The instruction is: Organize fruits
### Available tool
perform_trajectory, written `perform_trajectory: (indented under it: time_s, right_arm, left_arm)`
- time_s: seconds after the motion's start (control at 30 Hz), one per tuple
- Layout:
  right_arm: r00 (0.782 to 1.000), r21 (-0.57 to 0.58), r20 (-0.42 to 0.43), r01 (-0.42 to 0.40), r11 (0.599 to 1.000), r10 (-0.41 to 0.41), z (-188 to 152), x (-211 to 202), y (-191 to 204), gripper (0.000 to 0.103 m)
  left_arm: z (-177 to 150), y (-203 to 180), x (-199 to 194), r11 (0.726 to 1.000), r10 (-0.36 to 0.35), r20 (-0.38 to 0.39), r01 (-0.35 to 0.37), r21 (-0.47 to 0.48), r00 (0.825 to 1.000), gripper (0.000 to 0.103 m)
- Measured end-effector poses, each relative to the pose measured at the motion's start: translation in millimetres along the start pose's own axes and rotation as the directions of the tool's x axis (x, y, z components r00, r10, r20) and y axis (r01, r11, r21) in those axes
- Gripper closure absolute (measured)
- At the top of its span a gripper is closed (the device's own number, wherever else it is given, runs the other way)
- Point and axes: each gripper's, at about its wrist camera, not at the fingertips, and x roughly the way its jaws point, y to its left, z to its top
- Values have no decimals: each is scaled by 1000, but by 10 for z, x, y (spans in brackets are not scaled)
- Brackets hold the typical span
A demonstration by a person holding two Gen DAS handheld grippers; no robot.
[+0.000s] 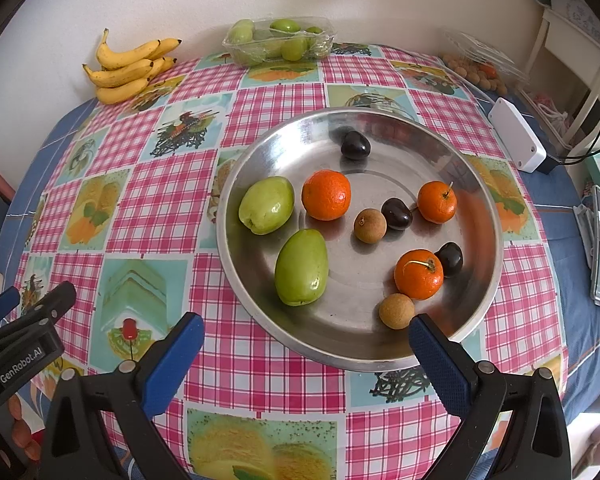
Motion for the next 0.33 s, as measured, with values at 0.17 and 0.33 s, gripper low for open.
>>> perform_trajectory:
  time_s: [0.17, 0.33]
  right_arm:
    - [1000, 0, 0, 0, 1000, 0, 0, -1, 4, 0]
    - [1000, 0, 0, 1, 1000, -1, -3, 0, -1, 0]
  left_arm:
    - [-10, -28, -70, 1000, -1, 32, 0, 9, 999, 7]
    - [-12, -55, -80, 1000, 4, 35, -4, 10, 999, 7]
